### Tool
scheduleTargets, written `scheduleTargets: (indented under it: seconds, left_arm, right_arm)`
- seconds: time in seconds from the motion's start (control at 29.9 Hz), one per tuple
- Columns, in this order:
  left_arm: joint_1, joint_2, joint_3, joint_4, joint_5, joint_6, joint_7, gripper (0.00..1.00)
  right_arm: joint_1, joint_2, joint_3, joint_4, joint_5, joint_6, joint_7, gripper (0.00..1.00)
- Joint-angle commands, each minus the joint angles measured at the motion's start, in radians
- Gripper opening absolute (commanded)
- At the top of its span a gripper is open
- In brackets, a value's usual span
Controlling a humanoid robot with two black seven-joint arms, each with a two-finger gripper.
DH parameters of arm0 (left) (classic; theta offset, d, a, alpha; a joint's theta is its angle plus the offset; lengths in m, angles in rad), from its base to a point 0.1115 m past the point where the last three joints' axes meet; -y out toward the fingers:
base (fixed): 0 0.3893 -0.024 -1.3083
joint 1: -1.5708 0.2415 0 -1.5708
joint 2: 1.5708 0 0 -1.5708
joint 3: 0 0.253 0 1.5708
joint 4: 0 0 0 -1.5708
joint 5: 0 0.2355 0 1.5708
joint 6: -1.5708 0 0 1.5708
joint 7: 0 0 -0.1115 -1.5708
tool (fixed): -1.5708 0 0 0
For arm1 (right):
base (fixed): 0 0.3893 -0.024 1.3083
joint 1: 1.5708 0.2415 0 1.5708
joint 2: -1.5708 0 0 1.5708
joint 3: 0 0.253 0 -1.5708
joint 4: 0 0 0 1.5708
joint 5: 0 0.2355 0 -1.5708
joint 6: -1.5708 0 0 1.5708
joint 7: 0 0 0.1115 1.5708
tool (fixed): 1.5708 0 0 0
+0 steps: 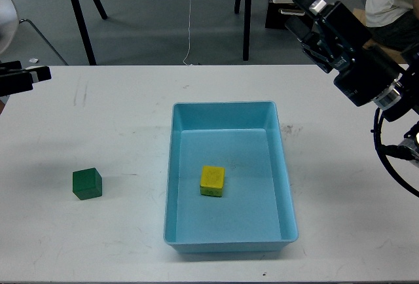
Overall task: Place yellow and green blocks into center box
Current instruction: 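Lower the left gripper onto the green cube and grasp it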
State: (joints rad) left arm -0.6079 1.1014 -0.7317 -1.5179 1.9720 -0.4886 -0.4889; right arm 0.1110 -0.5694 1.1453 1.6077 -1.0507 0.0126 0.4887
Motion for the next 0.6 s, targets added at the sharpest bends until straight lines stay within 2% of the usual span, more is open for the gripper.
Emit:
scheduleTargets:
  seconds: [0.0, 0.1, 0.27, 0.57]
  left_arm:
    - [-0.035, -0.003, 0.121, -0.044, 0.097, 0.0, 0.0, 1.0]
    - [-0.07, -0.011, 0.233, -0.051, 0.21, 0.0, 0.0, 1.0]
    - [-0.11, -0.026, 0.368, -0.042, 0.21, 0.0, 0.0, 1.0]
    - [-0.112, -0.133, 0.462, 0.094, 0.21, 0.0, 0.0, 1.0]
  right_arm:
    - [-0.12, 0.003, 0.054, 0.021, 0.001, -0.052, 0.0, 0.98]
    - [-0.186, 0.009, 0.089, 0.023, 0.001, -0.078, 0.0, 0.98]
    - [-0.229, 0.013, 0.117, 0.021, 0.003, -0.08, 0.0, 0.98]
    - [-0.235, 0.025, 0.116, 0.021, 0.003, -0.092, 0.0, 0.98]
